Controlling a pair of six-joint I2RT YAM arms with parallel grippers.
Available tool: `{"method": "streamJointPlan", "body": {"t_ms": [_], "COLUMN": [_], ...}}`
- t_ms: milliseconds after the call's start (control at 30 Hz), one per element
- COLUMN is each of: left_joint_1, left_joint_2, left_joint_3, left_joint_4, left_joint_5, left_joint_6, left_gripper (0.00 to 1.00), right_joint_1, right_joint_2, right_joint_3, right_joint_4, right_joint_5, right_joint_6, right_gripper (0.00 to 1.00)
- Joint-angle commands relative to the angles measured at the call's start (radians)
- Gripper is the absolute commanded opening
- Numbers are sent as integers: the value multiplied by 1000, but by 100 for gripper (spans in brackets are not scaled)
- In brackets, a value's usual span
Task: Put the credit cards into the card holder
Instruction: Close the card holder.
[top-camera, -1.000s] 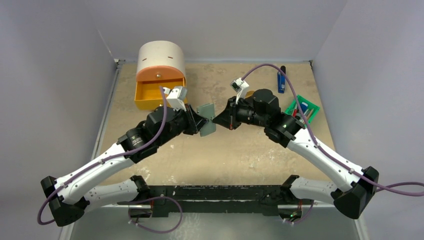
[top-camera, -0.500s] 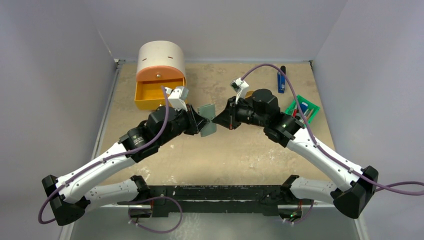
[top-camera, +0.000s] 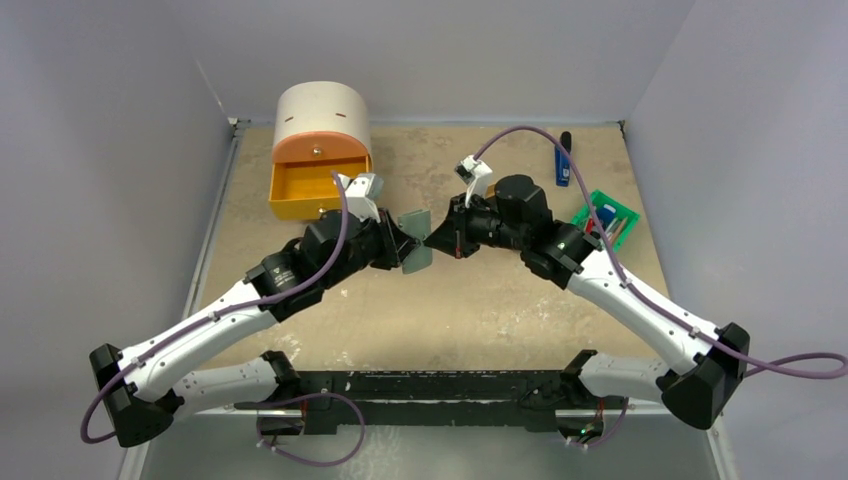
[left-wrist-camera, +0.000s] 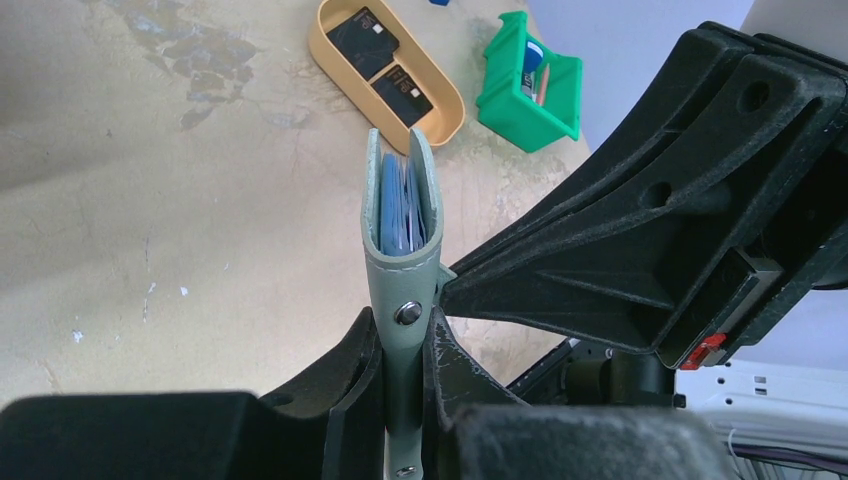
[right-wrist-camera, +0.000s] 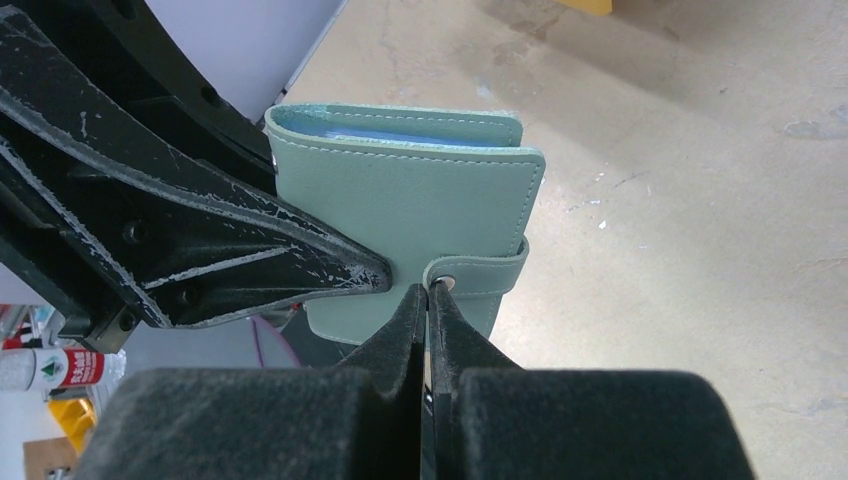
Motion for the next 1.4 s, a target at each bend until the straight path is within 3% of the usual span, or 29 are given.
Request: {"method": "streamJointPlan", "body": {"t_ms": [0,1367], "left_joint_1": [-21,-75], "left_joint_2": [-2,20], "left_joint_3": [56,30], "left_joint_4": [140,321], "left_joint_5": [129,260], "left_joint_6": [-10,-143], "left_gripper": [0,0], "right_joint_1": [27,91], "right_joint_2": [19,113], "right_joint_3": [56,106], "right_joint_4": [49,61], "right_joint_5": [-8,32], "right_joint_6": [-6,9], "right_gripper": [0,0]}}
